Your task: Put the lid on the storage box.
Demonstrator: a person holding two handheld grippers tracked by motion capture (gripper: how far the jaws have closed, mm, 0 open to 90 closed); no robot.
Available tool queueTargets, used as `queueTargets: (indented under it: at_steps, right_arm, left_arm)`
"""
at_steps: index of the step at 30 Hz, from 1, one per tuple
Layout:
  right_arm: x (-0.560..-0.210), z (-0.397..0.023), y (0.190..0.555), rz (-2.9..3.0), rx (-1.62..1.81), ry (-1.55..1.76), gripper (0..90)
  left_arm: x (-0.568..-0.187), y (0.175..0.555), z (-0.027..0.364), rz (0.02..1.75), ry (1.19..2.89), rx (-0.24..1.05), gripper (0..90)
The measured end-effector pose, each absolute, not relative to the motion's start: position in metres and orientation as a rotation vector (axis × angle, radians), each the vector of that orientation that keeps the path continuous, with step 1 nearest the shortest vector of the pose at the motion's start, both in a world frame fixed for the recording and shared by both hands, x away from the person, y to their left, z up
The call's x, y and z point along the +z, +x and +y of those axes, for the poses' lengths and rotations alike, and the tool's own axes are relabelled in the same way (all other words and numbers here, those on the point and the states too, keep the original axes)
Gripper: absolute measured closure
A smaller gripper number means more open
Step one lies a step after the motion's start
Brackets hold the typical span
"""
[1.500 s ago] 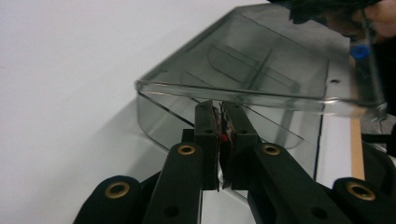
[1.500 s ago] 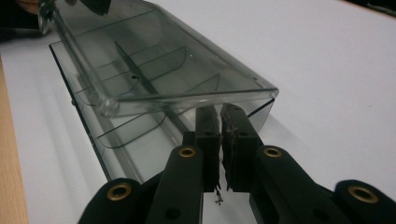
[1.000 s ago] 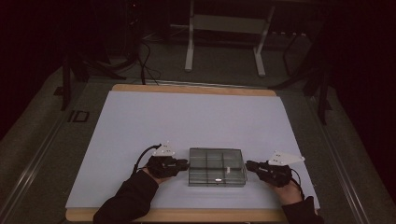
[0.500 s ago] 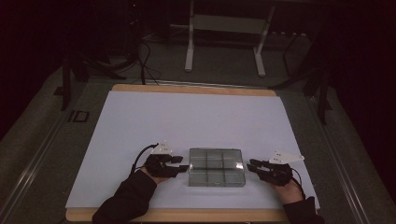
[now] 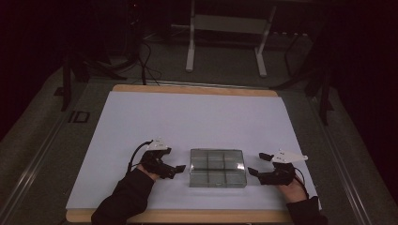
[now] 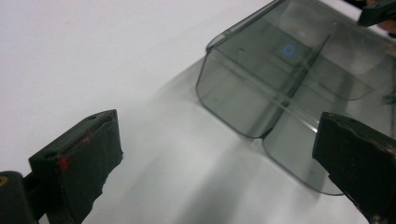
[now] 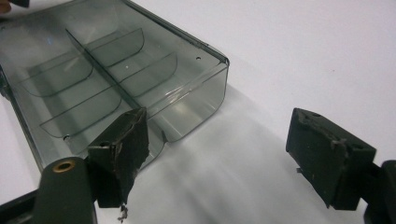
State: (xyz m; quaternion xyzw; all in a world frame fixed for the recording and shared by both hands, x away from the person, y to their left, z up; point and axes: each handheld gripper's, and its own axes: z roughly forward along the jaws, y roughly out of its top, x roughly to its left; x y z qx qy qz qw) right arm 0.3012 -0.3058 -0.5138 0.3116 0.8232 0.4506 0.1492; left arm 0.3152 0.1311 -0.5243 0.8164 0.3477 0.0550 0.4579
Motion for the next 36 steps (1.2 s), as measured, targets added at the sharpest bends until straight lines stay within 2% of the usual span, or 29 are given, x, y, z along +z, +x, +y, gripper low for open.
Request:
queueTargets:
  at_steps: [3, 36]
  right_arm:
    - [-0.515, -0.304, 0.301, 2.368, 1.25, 0.9, 15.4]
    - [-0.525, -0.328, 0.296, 2.322, 1.093, 1.026, 15.7]
  left_arm:
    - [-0.524, 0.314, 0.131, 0.856, 2.023, 0.15, 2.7]
    - [-0.525, 0.29, 0.161, 0.929, 2.046, 0.342, 2.7]
